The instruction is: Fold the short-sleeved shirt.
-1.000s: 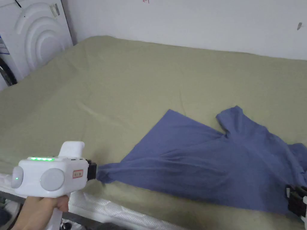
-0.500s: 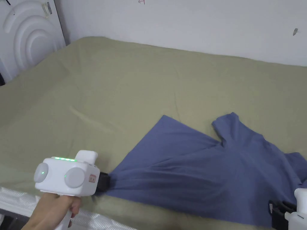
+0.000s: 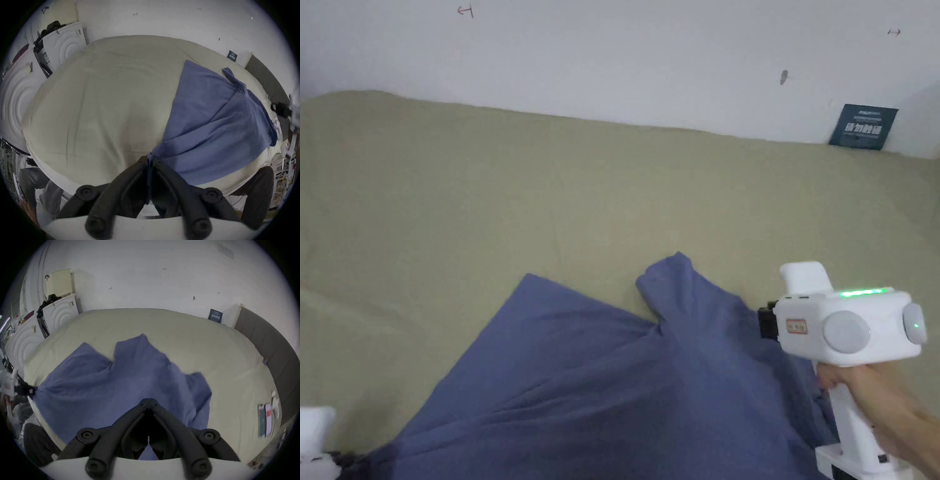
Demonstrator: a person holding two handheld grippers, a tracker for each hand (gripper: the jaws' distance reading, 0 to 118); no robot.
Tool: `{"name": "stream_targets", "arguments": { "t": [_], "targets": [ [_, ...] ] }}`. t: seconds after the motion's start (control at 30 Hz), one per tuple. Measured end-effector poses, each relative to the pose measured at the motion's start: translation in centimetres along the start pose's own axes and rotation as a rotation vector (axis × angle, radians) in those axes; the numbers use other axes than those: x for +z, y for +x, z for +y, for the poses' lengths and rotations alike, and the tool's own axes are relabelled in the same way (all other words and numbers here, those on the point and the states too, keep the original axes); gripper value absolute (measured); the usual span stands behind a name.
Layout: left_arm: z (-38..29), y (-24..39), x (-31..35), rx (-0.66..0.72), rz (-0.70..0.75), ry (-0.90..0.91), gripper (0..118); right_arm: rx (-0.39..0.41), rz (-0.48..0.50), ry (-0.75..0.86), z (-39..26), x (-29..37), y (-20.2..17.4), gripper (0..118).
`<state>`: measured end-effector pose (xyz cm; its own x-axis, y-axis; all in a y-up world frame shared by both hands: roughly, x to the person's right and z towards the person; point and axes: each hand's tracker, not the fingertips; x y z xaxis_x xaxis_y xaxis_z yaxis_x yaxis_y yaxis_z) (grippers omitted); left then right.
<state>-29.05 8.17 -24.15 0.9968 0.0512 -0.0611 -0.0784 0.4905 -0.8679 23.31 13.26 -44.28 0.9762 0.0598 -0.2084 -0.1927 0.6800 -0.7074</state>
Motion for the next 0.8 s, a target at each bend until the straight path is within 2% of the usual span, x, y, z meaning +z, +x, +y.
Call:
{"name": "stream_targets", "arguments": {
  "t": [0.1,0.17,0.27,0.33,0.37,0.4,0.43,0.47,0.5,0.53,0.57,0.63,0.67,0.7,0.77,0.8],
  "targets": [
    [0.0,0.1,0.0,0.0,-0.005,0.008,3,0.001,0.016,-0.098,2.6,-4.2,1.4,0],
    [0.2,0.7,0.5,0.0,-0.006,0.008,3,0.009,-0.02,-0.103,3.5,-6.3,1.9,0],
    [0.4,1.0,0.4,0.014,-0.01,0.009,3,0.064,-0.01,-0.211,4.3,-9.5,2.7,0],
    [0.5,1.3,0.2,0.022,-0.013,0.009,3,0.079,0.002,-0.318,3.5,-11.3,2.4,11],
    [0.6,1.4,0.1,0.021,-0.013,0.008,3,0.105,-0.016,-0.293,3.3,-11.5,2.4,11],
    [0.6,0.9,-0.1,0.025,-0.016,0.008,3,0.133,-0.04,-0.312,3.0,-12.1,2.3,60],
    [0.6,0.7,-0.2,0.031,-0.019,0.008,3,0.147,-0.042,-0.354,2.4,-12.2,1.4,102],
    [0.6,0.8,-0.2,0.034,-0.02,0.007,3,0.133,-0.035,-0.343,2.0,-12.3,1.1,118],
    [0.7,0.9,-0.2,0.033,-0.02,0.006,3,0.116,-0.046,-0.334,2.0,-12.1,1.2,111],
    [0.6,0.6,-0.3,0.032,-0.021,0.007,3,0.063,-0.037,-0.343,2.0,-11.7,1.3,106],
    [0.6,0.5,-0.3,0.029,-0.02,0.008,3,0.01,-0.038,-0.35,2.0,-12.2,1.9,106],
    [0.6,0.7,-0.3,0.022,-0.019,0.006,3,-0.013,0.031,-0.322,2.1,-10.8,2.0,110],
    [0.6,0.6,-0.3,0.022,-0.019,0.005,3,0.0,0.021,-0.302,2.2,-9.8,1.7,110],
    [0.6,0.5,-0.3,0.023,-0.02,0.002,3,0.007,0.015,-0.281,2.3,-9.5,1.9,105],
    [0.9,0.6,0.0,0.024,-0.022,-0.002,3,0.04,-0.02,-0.237,2.6,-7.6,1.5,80],
    [1.0,0.5,0.4,0.021,-0.022,-0.001,3,0.053,-0.001,-0.21,2.8,-6.2,1.4,42]
  ]
}}
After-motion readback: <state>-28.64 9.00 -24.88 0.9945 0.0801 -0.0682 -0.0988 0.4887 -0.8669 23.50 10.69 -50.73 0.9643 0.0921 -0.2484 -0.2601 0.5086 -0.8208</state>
